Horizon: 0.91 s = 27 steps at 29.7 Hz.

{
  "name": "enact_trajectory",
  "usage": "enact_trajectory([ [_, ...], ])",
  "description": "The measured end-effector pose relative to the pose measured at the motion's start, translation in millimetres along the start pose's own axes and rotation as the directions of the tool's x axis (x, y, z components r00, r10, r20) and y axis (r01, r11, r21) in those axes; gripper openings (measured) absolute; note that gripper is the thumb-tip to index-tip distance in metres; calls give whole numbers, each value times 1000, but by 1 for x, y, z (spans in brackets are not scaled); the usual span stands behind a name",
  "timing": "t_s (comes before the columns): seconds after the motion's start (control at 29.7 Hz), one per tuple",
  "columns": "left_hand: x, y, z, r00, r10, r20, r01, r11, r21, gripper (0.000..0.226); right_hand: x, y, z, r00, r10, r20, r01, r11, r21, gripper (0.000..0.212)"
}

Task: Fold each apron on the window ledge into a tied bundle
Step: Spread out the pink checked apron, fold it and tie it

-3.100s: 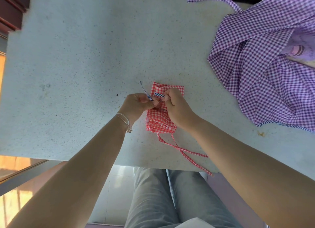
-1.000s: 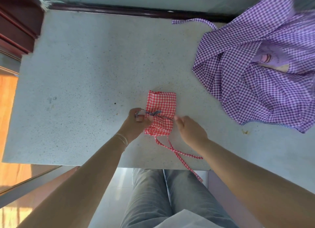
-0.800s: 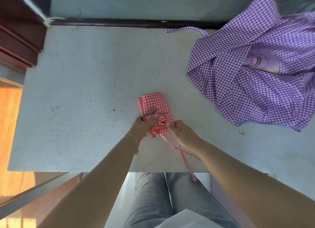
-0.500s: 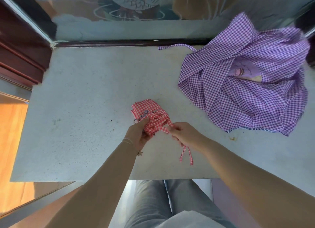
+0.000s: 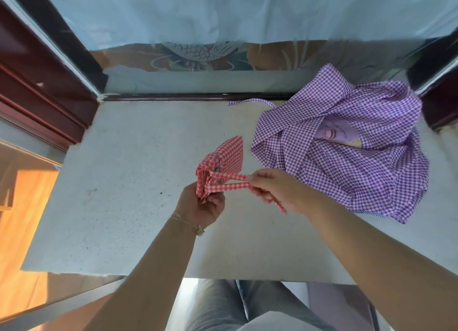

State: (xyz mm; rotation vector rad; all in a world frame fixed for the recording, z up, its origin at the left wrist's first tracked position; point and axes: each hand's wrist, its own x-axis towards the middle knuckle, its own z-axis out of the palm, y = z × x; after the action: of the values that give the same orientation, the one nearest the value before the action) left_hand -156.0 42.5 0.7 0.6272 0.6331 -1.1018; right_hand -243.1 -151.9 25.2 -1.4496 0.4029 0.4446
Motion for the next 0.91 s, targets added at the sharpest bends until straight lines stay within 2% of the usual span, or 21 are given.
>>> enact_trajectory([
  [0.1,-8,-3,8,988,-46,148,45,999,13,12,-5,-13,-14,998,36,52,-35,999,-11,34],
  [0.2,-15,-7,12,956,-86,281,77,996,45,22,-13,-21,-25,997,81,-4,-81,984,-161,46],
  [0.27,-18,-9,17,959,-91,268,64,992,105,16,-14,-23,-30,996,87,-29,-88,996,-29,45],
  [0.37,-24,-11,33,985,-20,171,-29,958,284,17,-21,-33,-33,994,100,-42,-88,970,226,29],
  [0.47,-31,-7,54,972,8,235,-112,894,433,50,-26,-46,-42,994,63,-95,-28,944,328,28],
  [0.54,-30,-1,69,953,0,302,-168,832,529,58,-31,-56,-52,991,6,-134,35,951,309,28],
  [0.61,-26,5,84,952,42,303,-232,746,624,52,-36,-66,-58,978,-7,-206,51,976,210,27],
  [0.67,-19,7,102,958,107,267,-274,624,731,47,-41,-74,-66,918,-63,-391,42,997,-63,23],
  [0.71,-16,7,111,956,156,249,-293,561,774,45,-41,-73,-71,852,-142,-505,36,976,-214,22],
  [0.77,-8,4,131,945,237,227,-314,456,833,38,-48,-73,-76,654,-374,-658,39,885,-464,31],
  [0.81,-3,4,141,938,267,221,-319,416,852,31,-54,-73,-78,571,-495,-655,62,822,-566,30],
  [0.84,4,4,150,935,282,216,-318,390,865,25,-59,-73,-79,540,-576,-614,63,755,-653,25],
  [0.91,15,4,167,935,286,210,-310,372,875,20,-68,-73,-77,605,-594,-531,-28,650,-759,20],
])
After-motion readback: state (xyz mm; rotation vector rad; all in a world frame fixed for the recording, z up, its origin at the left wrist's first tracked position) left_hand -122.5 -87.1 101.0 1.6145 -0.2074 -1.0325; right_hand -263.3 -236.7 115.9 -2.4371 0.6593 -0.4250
